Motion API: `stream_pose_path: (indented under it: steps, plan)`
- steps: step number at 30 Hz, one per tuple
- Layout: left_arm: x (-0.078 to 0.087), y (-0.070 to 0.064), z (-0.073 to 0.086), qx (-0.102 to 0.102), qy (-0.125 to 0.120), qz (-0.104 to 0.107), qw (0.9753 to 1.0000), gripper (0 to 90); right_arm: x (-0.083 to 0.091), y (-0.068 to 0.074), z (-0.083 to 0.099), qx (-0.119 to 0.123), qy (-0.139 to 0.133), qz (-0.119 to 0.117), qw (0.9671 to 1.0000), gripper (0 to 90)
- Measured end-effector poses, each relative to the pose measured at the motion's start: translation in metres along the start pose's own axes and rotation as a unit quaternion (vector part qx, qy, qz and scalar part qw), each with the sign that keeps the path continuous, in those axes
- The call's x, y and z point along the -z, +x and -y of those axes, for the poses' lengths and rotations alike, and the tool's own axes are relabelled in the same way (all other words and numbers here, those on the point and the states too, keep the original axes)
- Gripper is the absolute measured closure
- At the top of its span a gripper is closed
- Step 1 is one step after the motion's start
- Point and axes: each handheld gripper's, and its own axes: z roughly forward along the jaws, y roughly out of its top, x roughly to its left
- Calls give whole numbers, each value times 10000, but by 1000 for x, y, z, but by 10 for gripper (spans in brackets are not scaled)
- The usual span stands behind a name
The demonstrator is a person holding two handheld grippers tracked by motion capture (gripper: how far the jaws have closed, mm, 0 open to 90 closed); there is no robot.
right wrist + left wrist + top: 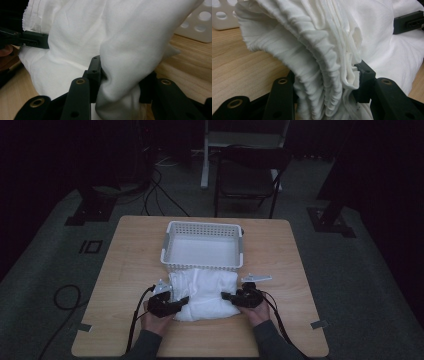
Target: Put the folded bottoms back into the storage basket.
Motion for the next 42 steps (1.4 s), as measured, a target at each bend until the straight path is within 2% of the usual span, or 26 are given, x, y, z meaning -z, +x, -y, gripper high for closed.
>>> stream_pose_path:
  steps: [15,42]
  plan:
    - [6,-7,-1,-114,-56,-110,9999,553,9,9,0,165,-111,27,9998,642]
    - [20,-19,-8,-234,-133,-245,9993,559,21,20,-5,269,-279,-1,9993,646]
